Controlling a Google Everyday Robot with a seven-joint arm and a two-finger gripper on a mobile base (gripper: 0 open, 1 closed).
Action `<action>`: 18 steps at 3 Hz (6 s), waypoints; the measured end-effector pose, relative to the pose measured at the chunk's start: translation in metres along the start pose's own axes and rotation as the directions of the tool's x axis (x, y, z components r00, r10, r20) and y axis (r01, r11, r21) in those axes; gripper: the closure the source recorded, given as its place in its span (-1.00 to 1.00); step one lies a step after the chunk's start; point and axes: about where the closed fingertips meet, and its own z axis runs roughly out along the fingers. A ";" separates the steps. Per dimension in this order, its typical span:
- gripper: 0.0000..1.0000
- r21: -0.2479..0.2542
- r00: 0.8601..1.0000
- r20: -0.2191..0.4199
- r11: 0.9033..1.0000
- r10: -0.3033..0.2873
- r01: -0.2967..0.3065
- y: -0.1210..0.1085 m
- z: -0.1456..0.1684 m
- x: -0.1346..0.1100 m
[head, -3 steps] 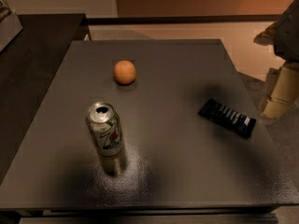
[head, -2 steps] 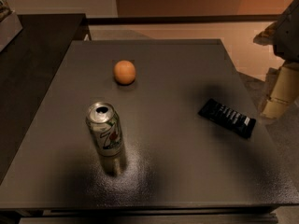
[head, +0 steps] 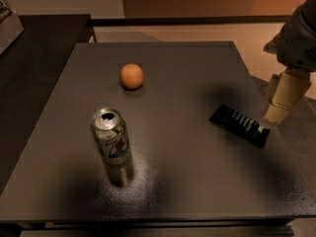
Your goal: Move rxbar blueberry near orange
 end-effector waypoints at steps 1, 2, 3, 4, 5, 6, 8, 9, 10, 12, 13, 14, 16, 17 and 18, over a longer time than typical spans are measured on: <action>-1.00 0.000 0.998 -0.037 0.999 0.045 -0.045 -0.011 0.019 0.009; -1.00 -0.005 0.993 -0.082 0.996 0.088 -0.089 -0.014 0.037 0.021; -1.00 -0.024 0.987 -0.102 0.991 0.126 -0.129 -0.009 0.055 0.029; -1.00 -0.045 0.985 -0.085 0.987 0.150 -0.154 -0.001 0.072 0.031; -1.00 -0.076 0.985 -0.049 0.983 0.164 -0.168 0.007 0.086 0.027; -1.00 -0.107 0.986 -0.015 0.980 0.166 -0.167 0.013 0.104 0.022; -0.66 -0.122 0.986 -0.020 0.978 0.167 -0.168 0.012 0.114 0.025; -0.19 -0.133 0.986 -0.021 0.977 0.166 -0.168 0.013 0.121 0.027; 0.30 -0.139 0.985 -0.010 0.976 0.170 -0.169 0.013 0.120 0.026; 1.00 -0.142 0.989 0.019 0.979 0.149 -0.145 0.005 0.108 0.008; 1.00 -0.139 0.992 0.055 0.984 0.117 -0.108 -0.007 0.098 -0.018; 1.00 -0.141 0.993 0.086 0.987 0.086 -0.074 -0.019 0.096 -0.049; 1.00 -0.142 0.994 0.109 0.990 0.019 -0.004 -0.035 0.102 -0.109; 1.00 -0.142 0.994 0.111 0.990 0.001 0.015 -0.039 0.105 -0.125; 0.65 -0.140 0.996 0.087 0.990 -0.015 0.027 -0.045 0.125 -0.144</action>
Offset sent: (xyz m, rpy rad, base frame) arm 0.0177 -0.0347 -0.0627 -0.0877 0.0911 -0.1690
